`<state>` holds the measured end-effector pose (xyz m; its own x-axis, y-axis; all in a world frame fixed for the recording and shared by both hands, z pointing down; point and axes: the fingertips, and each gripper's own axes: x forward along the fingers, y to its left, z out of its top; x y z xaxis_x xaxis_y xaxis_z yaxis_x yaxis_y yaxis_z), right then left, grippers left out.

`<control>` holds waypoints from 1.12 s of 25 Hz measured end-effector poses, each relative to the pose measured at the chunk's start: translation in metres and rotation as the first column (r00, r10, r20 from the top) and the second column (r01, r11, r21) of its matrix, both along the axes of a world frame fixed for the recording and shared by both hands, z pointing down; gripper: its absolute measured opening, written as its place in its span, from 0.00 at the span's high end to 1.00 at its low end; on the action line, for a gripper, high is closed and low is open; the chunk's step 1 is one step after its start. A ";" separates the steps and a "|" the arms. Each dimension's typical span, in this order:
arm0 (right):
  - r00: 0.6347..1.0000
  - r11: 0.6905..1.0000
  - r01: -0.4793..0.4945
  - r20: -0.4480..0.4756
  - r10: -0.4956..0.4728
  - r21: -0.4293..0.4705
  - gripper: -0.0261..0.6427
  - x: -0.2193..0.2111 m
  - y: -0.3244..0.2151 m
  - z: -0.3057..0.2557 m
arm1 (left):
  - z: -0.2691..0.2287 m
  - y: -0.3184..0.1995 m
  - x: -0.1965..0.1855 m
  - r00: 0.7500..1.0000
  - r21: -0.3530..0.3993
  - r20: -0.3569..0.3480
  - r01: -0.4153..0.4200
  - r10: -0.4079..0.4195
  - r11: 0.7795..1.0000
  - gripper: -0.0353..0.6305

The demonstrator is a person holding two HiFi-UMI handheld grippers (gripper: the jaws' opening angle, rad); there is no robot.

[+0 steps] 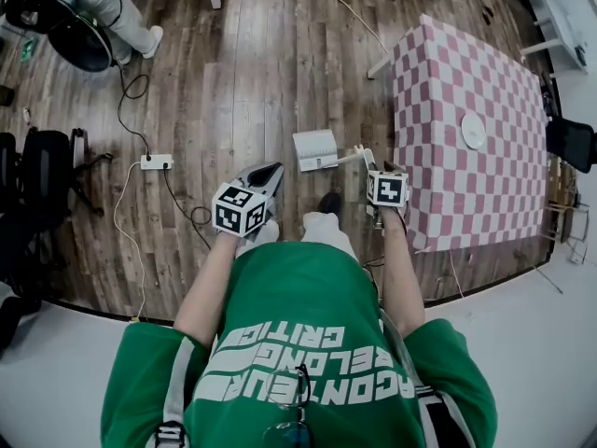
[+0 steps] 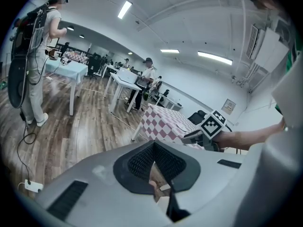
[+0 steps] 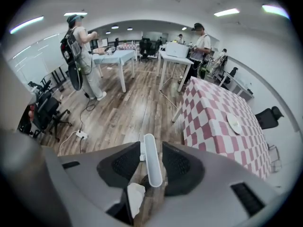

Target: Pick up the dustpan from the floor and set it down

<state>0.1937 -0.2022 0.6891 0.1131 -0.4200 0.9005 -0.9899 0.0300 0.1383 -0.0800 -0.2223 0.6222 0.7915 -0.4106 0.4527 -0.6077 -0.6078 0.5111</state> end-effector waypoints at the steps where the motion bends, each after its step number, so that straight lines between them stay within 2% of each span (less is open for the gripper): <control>1: 1.000 0.999 -0.023 -0.001 0.023 0.035 0.76 -0.002 0.003 -0.012 | -0.002 0.000 -0.002 1.000 0.003 -0.007 -0.010 0.010 1.000 0.95; 7: 0.996 0.973 -0.085 0.028 0.081 0.216 0.76 -0.031 0.037 -0.069 | -0.001 0.015 -0.015 0.997 -0.009 -0.048 -0.067 0.067 0.998 0.95; 10: 0.995 0.954 -0.097 0.019 0.095 0.284 0.85 -0.040 0.053 -0.091 | 0.000 0.023 -0.016 0.994 -0.005 -0.052 -0.099 0.099 0.995 0.95; 13: 0.994 0.934 -0.108 0.061 0.093 0.340 0.93 -0.053 0.066 -0.103 | -0.001 0.028 -0.019 0.992 0.001 -0.046 -0.114 0.114 0.993 0.95; 21: 0.977 0.909 -0.148 0.200 0.073 0.391 0.95 -0.049 0.098 -0.111 | -0.026 0.044 -0.002 0.994 0.071 -0.031 -0.105 0.108 0.992 0.95; 25: 0.971 0.905 -0.143 0.232 0.051 0.400 0.95 -0.033 0.126 -0.114 | -0.030 0.077 0.026 0.993 0.082 -0.006 -0.119 0.120 0.989 0.95; 28: 0.966 0.901 -0.145 0.254 0.040 0.410 0.95 -0.021 0.144 -0.114 | -0.036 0.089 0.037 0.996 0.098 -0.001 -0.084 0.084 0.992 0.95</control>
